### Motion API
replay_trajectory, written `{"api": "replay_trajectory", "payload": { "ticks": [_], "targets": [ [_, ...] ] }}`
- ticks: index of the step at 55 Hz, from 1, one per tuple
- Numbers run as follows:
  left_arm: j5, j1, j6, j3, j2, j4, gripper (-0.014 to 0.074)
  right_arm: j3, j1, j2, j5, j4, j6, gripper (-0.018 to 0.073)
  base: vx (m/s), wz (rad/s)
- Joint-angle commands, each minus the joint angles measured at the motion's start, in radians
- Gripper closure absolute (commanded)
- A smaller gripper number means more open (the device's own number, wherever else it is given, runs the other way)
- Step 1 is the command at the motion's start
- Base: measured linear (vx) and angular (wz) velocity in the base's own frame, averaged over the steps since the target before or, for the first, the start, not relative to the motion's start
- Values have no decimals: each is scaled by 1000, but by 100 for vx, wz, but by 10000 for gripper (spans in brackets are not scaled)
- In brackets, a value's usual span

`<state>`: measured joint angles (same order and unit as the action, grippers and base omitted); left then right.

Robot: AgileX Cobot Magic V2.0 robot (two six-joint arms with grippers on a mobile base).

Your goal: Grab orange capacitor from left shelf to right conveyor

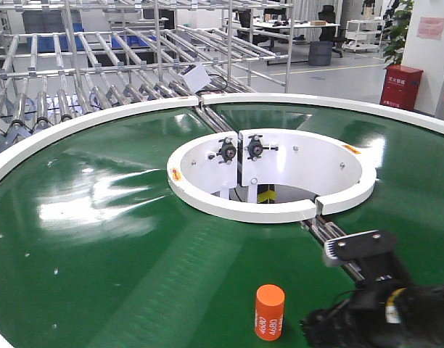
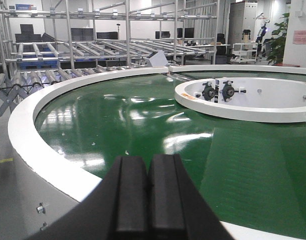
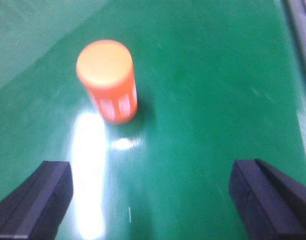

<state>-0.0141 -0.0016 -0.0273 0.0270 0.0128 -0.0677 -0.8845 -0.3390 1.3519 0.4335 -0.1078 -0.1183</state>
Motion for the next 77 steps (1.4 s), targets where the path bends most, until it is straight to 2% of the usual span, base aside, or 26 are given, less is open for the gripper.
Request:
{"api": "replay_trajectory", "payload": {
  "ticks": [1,17,33,40,64,77],
  "targets": [
    [82,-4,1,32,11,-7,603,-24,1,-129,57,19,86,-85,0,0],
    [82,-4,1,32,11,-7,603,0,1,-397,290,146,223,15,0,0],
    [82,-4,1,32,11,-7,603,124,1,-633,290,151,224,83,0,0],
    [82,-4,1,32,11,-7,603,144,1,-701,288,148,223,146,0,0],
    [82,-4,1,32,11,-7,603,154,1,-739,295,156,214,565,0,0],
    [82,-4,1,32,11,-7,603,154,1,-739,299,157,214,571,0,0]
  ]
}}
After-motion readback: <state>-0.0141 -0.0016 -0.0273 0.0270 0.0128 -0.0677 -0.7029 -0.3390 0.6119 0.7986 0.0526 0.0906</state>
